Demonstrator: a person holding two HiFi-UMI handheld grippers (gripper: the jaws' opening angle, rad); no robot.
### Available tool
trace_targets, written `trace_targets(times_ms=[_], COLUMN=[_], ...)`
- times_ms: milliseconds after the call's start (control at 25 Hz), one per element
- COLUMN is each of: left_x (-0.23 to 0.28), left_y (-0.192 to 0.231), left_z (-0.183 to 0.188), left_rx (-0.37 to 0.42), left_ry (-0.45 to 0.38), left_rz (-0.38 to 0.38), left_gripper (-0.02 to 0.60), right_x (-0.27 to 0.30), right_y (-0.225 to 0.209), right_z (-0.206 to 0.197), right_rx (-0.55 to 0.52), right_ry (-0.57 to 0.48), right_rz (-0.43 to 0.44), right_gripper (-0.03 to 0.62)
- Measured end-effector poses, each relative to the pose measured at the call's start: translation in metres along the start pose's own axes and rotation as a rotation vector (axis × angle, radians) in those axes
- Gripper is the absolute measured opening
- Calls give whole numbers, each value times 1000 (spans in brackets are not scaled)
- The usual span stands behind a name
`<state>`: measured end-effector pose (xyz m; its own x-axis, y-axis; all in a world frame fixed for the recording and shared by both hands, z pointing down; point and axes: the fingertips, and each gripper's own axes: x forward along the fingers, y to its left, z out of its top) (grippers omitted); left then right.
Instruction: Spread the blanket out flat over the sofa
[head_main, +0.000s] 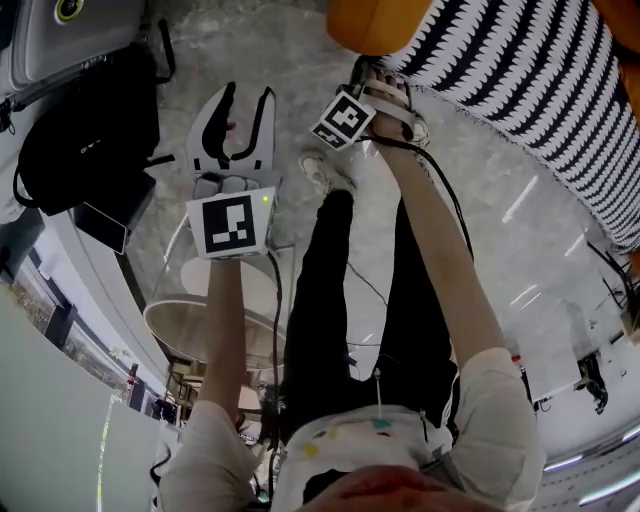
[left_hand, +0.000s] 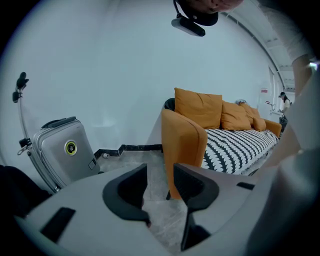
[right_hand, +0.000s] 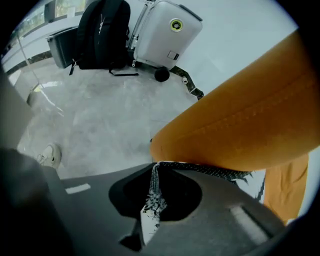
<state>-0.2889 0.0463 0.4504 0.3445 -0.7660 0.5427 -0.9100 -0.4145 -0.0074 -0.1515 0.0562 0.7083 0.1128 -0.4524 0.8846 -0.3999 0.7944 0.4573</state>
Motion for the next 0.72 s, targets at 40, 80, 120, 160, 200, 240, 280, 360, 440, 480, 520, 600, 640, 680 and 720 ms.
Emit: trace_targets(times_ms=[40, 80, 120, 160, 200, 240, 280, 360, 440, 480, 520, 600, 640, 680, 720], left_x=[1, 1, 1, 1, 1, 1, 2, 4, 7, 9, 11, 14, 14, 13, 11], left_y=[-3, -5, -6, -6, -5, -5, -5, -6, -7, -7, -5, 0, 2, 2, 0], left_z=[1, 1, -1, -4, -9, -14, -20, -27, -30, -30, -30, -32, -32, -31, -30], left_rx=[0, -6, -15, -21, -21, -13, 0, 16, 9, 5, 5, 22, 29, 27, 16], left_ry=[0, 1, 2, 4, 5, 6, 8, 9, 7, 5, 6, 14, 19, 22, 23], left_rz=[-2, -3, -4, -4, -3, -2, -1, -1, -4, -2, 3, 20, 25, 22, 13], left_gripper=[167, 167, 167, 167, 167, 167, 167, 167, 167, 167, 167, 167, 167, 167, 167], right_x=[1, 0, 0, 1, 4, 9, 15, 23, 27, 30, 34, 42, 43, 41, 38], right_y=[-3, -4, -2, 1, 6, 12, 18, 26, 25, 24, 23, 26, 27, 28, 28], right_z=[-7, -12, -16, -19, -19, -19, -18, -20, -25, -26, -24, -12, -7, -6, -9], right_rx=[-27, -47, -66, -85, -107, -129, -150, -181, -203, -212, -222, -237, -240, -243, -253], right_ry=[16, 30, 42, 53, 62, 70, 79, 108, 144, 157, 166, 170, 167, 165, 168], right_rz=[-5, -4, 0, 5, 8, 9, 8, 6, 3, 2, 2, 6, 13, 23, 34], right_gripper=[8, 8, 8, 8, 8, 8, 8, 8, 8, 8, 8, 8, 8, 8, 8])
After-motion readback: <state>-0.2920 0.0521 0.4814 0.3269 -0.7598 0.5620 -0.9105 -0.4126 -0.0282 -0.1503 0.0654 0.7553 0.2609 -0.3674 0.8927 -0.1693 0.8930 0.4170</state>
